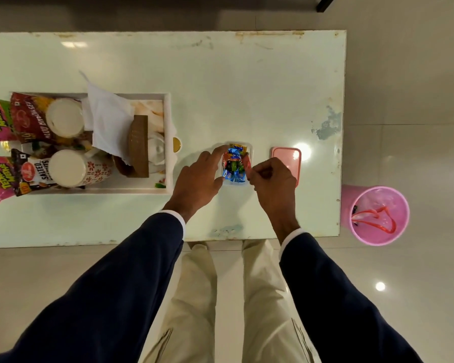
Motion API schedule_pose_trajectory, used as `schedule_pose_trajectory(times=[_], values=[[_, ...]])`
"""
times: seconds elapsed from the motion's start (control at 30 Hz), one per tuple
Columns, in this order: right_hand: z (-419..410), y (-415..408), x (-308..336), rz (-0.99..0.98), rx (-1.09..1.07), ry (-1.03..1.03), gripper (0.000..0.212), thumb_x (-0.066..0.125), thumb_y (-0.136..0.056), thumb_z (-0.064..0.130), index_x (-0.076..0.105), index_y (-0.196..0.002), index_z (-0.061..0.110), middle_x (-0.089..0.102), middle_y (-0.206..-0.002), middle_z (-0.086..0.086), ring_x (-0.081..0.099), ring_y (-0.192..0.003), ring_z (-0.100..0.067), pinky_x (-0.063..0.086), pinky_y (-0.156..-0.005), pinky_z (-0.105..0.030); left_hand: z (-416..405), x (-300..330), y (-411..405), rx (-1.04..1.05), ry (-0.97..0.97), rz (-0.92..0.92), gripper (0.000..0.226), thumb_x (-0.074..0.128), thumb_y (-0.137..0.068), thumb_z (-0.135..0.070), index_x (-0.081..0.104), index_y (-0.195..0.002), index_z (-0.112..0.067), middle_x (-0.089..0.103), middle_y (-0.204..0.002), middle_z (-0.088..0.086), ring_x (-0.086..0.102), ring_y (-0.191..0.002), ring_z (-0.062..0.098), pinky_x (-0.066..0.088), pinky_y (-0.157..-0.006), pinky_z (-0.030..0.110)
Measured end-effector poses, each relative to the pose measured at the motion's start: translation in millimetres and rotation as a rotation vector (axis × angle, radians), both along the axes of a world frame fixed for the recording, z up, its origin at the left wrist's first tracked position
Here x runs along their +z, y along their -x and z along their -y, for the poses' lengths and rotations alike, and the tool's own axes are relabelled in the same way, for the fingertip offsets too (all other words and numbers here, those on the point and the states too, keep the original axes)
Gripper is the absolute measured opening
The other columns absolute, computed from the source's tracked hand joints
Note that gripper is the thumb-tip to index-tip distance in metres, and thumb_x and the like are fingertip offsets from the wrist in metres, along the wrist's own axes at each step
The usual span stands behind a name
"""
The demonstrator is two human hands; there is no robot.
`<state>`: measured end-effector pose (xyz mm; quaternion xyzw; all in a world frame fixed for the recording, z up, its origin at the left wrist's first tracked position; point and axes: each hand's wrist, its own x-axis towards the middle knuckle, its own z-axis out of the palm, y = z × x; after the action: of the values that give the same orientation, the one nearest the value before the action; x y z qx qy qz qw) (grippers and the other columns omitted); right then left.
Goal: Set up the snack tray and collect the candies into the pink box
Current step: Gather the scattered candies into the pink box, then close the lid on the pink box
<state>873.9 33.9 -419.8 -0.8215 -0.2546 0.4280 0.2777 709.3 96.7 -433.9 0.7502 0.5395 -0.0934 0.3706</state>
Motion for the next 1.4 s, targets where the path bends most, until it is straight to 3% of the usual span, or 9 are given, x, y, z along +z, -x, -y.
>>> schedule_pose_trajectory(times=[0.17, 0.37, 0.6, 0.77, 0.87, 0.93, 1.1, 1.23, 1.4], values=[[3.6, 4.8, 6.9, -0.142, -0.142, 0.092, 0.013, 0.067, -0.094, 0.027, 0.066, -0.092, 0.014, 0.075, -0.080, -0.003, 0.074, -0.062, -0.013, 0.061, -0.058, -0.026, 3.6, -2.2, 6.6, 0.062, 0.016, 0.043, 0.076, 0.067, -0.097, -0.021, 0.024, -0.158, -0.036, 0.060, -0.119, 0.005, 0.057, -0.082, 0.012, 0.062, -0.077, 0.044], [25.7, -33.1, -3.8, 0.142, -0.077, 0.127, 0.011, 0.066, -0.093, 0.023, 0.067, -0.100, 0.014, 0.070, -0.094, 0.001, 0.069, -0.078, -0.016, 0.059, -0.068, -0.027, 7.7, -4.5, 10.2, 0.107, 0.052, 0.110, 0.078, 0.065, -0.098, -0.017, 0.021, -0.158, -0.039, 0.058, -0.119, 0.003, 0.057, -0.080, 0.012, 0.060, -0.080, 0.048], [20.8, -51.8, -40.7, 0.475, 0.158, 0.361, 0.092, 0.083, -0.067, 0.057, 0.039, -0.136, 0.015, 0.039, -0.139, -0.010, 0.043, -0.120, -0.035, 0.049, -0.094, -0.047, 11.9, -10.8, 1.2, 0.022, -0.076, 0.069, 0.074, 0.066, -0.097, -0.020, 0.026, -0.159, -0.028, 0.042, -0.144, 0.009, 0.063, -0.108, 0.029, 0.058, -0.085, 0.051], [14.2, -51.5, -51.7, 0.527, 0.173, 0.343, 0.087, 0.084, -0.066, 0.047, 0.039, -0.131, 0.010, 0.042, -0.129, -0.012, 0.047, -0.113, -0.037, 0.053, -0.088, -0.047, 12.3, -10.0, -6.5, 0.075, -0.081, 0.145, 0.065, 0.065, -0.097, -0.024, 0.036, -0.156, -0.028, 0.036, -0.154, 0.008, 0.055, -0.127, 0.029, 0.054, -0.096, 0.052], [9.0, -58.9, -43.9, 0.318, 0.114, 0.192, 0.080, 0.083, -0.069, 0.034, 0.040, -0.132, 0.012, 0.045, -0.129, -0.011, 0.048, -0.118, -0.035, 0.044, -0.094, -0.037, 10.4, -3.9, -10.8, 0.117, -0.133, 0.175, 0.059, 0.065, -0.096, -0.022, 0.042, -0.151, -0.024, 0.041, -0.151, 0.006, 0.049, -0.133, 0.027, 0.050, -0.100, 0.055], [7.6, -62.0, -22.7, -0.094, -0.075, 0.022, 0.074, 0.084, -0.073, 0.030, 0.043, -0.134, 0.019, 0.051, -0.129, -0.007, 0.057, -0.118, -0.030, 0.053, -0.091, -0.039, 7.7, 2.4, -15.2, 0.173, -0.161, 0.266, 0.051, 0.064, -0.097, -0.020, 0.048, -0.146, -0.024, 0.048, -0.144, 0.003, 0.053, -0.126, 0.023, 0.051, -0.099, 0.050], [25.1, -48.3, 28.5, -1.064, -0.161, -0.192, 0.046, 0.070, -0.087, 0.017, 0.055, -0.130, 0.020, 0.064, -0.122, -0.010, 0.065, -0.111, -0.028, 0.053, -0.097, -0.049, 2.3, 27.7, -32.8, 0.520, 0.329, 0.691, 0.031, 0.062, -0.099, -0.031, 0.062, -0.129, -0.038, 0.070, -0.117, -0.007, 0.073, -0.099, 0.016, 0.055, -0.071, 0.024], [29.7, -29.3, 33.0, -1.040, -0.174, -0.141, 0.037, 0.056, -0.095, 0.006, 0.056, -0.131, 0.003, 0.066, -0.121, -0.018, 0.066, -0.112, -0.041, 0.051, -0.101, -0.057, 11.1, 32.3, -22.4, 0.554, 0.110, 0.636, 0.026, 0.068, -0.096, -0.013, 0.069, -0.119, -0.024, 0.069, -0.112, 0.001, 0.072, -0.080, 0.021, 0.050, -0.061, 0.017], [18.4, -12.8, 17.9, -0.706, -0.154, -0.060, 0.023, 0.055, -0.100, 0.011, 0.065, -0.120, 0.004, 0.067, -0.112, -0.009, 0.066, -0.111, -0.034, 0.062, -0.084, -0.042, 12.9, 18.4, -9.5, 0.670, 0.157, 0.488, 0.033, 0.077, -0.090, -0.019, 0.062, -0.119, -0.022, 0.070, -0.093, -0.002, 0.070, -0.084, 0.021, 0.052, -0.066, 0.029]])
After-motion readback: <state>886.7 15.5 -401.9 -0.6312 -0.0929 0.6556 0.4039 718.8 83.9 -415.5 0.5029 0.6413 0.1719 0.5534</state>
